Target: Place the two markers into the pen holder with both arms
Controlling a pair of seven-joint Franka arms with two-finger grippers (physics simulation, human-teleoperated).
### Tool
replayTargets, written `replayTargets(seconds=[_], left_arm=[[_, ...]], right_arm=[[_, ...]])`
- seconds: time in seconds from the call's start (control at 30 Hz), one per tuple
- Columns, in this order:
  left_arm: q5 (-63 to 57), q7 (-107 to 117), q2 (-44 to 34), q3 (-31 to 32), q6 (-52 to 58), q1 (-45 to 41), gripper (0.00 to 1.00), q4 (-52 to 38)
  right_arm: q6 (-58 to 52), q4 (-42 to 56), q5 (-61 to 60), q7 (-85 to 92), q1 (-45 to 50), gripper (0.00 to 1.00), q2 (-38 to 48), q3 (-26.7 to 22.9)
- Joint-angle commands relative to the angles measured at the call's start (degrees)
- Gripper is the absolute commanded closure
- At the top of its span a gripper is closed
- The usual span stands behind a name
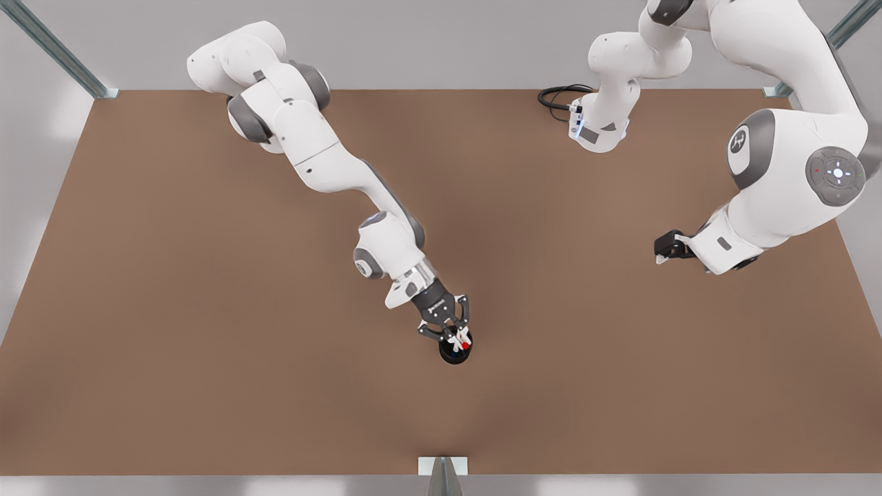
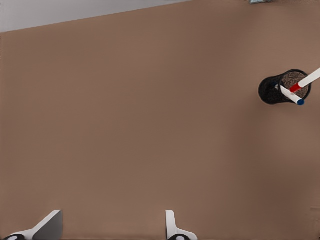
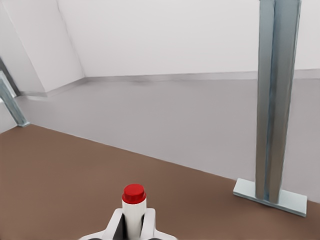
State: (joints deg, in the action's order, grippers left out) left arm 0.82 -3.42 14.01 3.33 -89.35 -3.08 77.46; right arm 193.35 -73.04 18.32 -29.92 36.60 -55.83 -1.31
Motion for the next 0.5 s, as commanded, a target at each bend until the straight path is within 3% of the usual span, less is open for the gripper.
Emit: replayTargets(seconds=[0.0, 0.47], left_arm=[[-0.03, 10.54, -0.12, 0.01, 0.06, 0.01, 0.00, -0.03], [0.06, 10.54, -0.29, 0.01, 0.14, 0.01, 0.00, -0.03]], right_arm=[[2.20, -0.17, -0.13, 1.89, -0.13, 0.76, -0.16, 0.00], [8.09, -2.98, 1.02, 3.38, 0.14, 0.72, -2.44, -1.76]])
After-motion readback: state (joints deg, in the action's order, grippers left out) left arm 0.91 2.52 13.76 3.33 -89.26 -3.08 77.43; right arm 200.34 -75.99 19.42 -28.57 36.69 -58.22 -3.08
